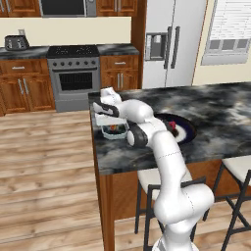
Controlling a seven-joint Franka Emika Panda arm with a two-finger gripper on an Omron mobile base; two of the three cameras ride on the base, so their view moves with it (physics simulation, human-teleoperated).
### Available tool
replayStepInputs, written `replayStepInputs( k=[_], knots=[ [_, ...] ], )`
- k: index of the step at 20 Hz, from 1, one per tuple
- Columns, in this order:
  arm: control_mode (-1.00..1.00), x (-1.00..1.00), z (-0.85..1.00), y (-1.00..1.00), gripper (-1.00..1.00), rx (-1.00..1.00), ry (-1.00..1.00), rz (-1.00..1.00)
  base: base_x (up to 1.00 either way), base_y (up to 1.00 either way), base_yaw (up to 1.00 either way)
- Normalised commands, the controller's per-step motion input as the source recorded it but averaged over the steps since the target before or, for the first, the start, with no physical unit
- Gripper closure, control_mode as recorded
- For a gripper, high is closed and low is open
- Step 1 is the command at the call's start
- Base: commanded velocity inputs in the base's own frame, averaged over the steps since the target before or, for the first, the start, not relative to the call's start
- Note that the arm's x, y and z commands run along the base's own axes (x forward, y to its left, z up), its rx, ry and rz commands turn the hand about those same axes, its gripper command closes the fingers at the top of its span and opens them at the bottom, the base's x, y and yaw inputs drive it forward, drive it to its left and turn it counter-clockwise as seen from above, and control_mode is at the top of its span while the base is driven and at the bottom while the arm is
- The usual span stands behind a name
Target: Place one cooked food and one vegetable from the large plate to each tupperware container.
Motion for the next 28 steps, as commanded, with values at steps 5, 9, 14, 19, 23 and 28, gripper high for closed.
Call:
replayStepInputs(
  k=[5, 9, 14, 19, 23, 28],
  knots=[
    [-1.00, 0.00, -0.31, 0.01, -1.00, 0.03, 0.03, 0.00, 0.00, 0.00, 0.00],
    [-1.00, -0.16, 0.03, 0.00, -1.00, 0.00, -0.01, 0.00, 0.00, 0.00, 0.00],
    [-1.00, -0.34, 0.13, 0.00, -1.00, 0.00, -0.10, 0.00, 0.00, 0.00, 0.00],
    [-1.00, -0.89, 0.25, -0.23, -1.00, 0.00, -0.13, 0.00, 0.00, 0.00, 0.00],
    [-1.00, -1.00, -0.25, -0.62, -1.00, 0.03, -0.17, 0.04, 0.00, 0.00, 0.00],
    [-1.00, -1.00, -0.46, -0.91, -1.00, 0.06, -0.34, 0.11, 0.00, 0.00, 0.00]
  ],
)
